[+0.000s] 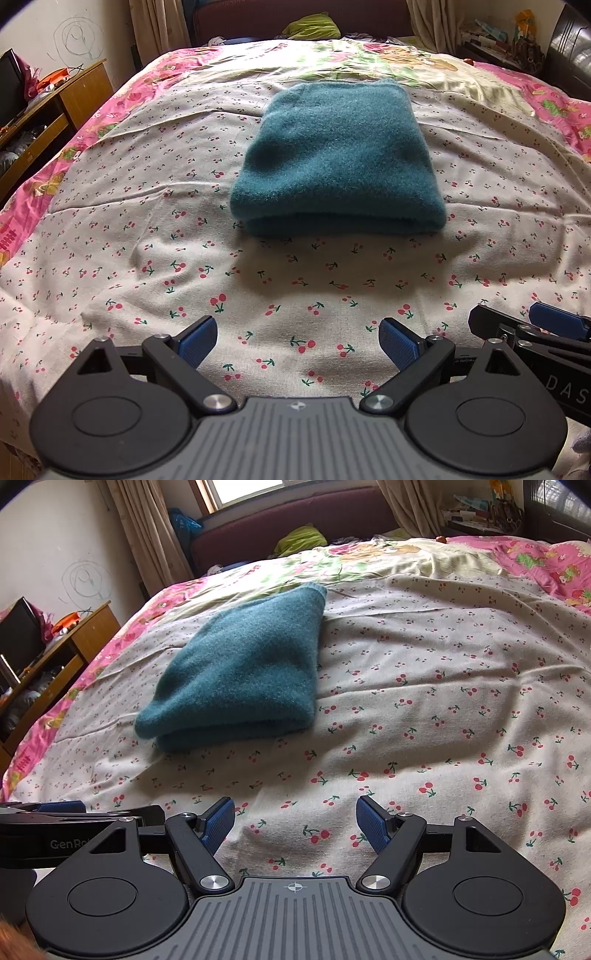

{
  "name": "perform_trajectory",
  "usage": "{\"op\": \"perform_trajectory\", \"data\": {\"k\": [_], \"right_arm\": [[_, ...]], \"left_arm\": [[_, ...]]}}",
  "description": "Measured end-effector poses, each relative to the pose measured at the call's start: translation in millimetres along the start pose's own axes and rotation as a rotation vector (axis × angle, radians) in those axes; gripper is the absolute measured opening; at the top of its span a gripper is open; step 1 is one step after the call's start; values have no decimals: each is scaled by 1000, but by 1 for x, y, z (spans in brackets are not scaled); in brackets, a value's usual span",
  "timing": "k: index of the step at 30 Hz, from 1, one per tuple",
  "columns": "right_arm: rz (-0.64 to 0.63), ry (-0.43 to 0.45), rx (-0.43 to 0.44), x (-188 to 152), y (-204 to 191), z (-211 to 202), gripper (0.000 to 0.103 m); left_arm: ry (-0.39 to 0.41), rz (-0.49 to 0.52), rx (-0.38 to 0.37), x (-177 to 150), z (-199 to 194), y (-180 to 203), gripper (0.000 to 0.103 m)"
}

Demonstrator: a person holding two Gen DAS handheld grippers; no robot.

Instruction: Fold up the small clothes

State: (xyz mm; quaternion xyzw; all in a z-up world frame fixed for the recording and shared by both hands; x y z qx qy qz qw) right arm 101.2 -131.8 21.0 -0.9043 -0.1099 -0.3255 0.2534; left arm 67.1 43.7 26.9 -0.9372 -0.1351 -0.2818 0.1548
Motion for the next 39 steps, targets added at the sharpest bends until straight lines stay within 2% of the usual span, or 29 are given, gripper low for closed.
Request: {"op": "perform_trajectory", "data": {"k": [39], "right_arm": [[8,-9,-8,-3,3,4,74]], "left_arm": [[-15,11,1,0,5,3,103]]}}
Point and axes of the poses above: each gripper's, at about its wrist camera, not at the fingertips, and z roughly the way its jaws point, y to its right, x to its top, the point moved 2 cm from there along z, roughly the way its jaws point, and after that the axes turned 11 degrees about x, right-handed, at the moved point
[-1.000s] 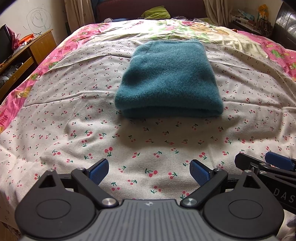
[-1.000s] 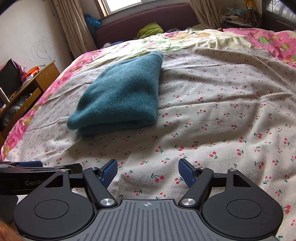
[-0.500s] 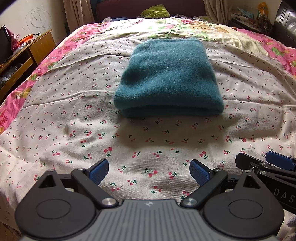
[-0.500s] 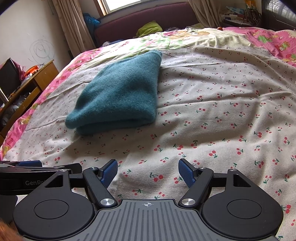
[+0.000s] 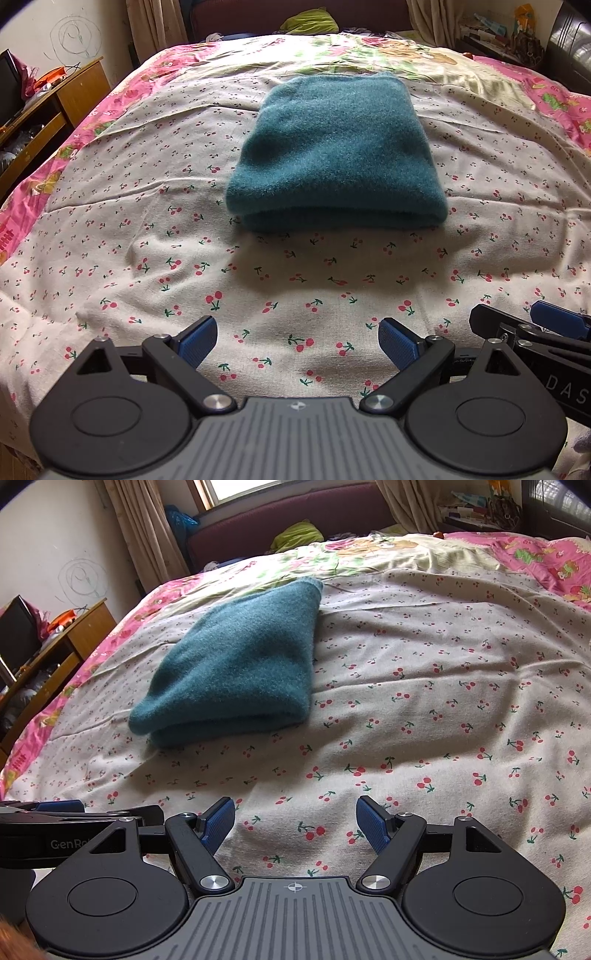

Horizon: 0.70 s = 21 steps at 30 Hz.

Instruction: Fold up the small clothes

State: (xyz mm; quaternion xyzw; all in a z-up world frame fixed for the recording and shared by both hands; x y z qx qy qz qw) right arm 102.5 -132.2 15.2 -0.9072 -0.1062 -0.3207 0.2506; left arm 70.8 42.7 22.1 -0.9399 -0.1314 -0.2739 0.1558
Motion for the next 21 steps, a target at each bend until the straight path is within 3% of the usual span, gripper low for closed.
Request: {"op": "perform_trajectory", "data": {"k": [21], "right_arm": [[15,-9,8,-4,4,6,74]], "left_arm": [[1,0,17,-3,4,3,103]]}}
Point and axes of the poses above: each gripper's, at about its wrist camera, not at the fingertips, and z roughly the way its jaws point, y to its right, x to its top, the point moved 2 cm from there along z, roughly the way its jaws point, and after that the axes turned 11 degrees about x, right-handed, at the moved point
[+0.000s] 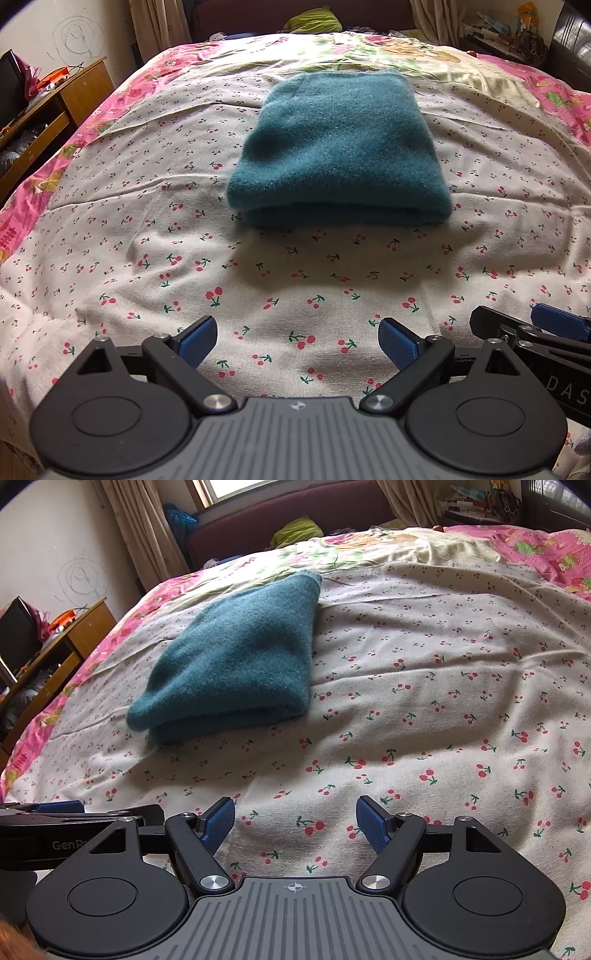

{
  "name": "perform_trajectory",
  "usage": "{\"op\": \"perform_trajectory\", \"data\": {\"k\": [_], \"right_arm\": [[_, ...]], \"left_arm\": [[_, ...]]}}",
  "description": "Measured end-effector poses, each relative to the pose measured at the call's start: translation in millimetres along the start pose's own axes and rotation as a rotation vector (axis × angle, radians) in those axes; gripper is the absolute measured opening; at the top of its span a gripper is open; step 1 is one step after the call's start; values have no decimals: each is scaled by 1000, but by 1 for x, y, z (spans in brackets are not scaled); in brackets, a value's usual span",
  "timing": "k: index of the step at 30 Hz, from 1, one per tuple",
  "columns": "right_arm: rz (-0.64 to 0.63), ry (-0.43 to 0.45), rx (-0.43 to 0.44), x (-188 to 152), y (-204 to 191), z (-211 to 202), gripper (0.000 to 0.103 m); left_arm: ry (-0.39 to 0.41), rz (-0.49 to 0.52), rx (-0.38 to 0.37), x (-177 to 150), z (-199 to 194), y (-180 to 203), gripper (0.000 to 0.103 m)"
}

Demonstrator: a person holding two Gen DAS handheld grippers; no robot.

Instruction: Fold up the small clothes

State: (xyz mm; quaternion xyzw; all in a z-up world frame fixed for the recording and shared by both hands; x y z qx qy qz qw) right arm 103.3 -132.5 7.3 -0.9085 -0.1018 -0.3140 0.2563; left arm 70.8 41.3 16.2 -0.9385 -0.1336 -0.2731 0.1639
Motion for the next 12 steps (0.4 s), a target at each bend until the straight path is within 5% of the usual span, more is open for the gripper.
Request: {"op": "perform_trajectory", "data": {"k": [12], "right_arm": [[1,0,2,-1,0,0,74]], "left_arm": [[0,-2,2,0,0,-1,103]]}}
Point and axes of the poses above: each gripper's, at about its wrist camera, not at the fingertips, and z roughly the way its jaws point, y to its right, x to its top, the point moved 2 cm from there along z, roughly the way its jaws point, and after that the axes turned 11 degrees about x, right-handed, at the moved point
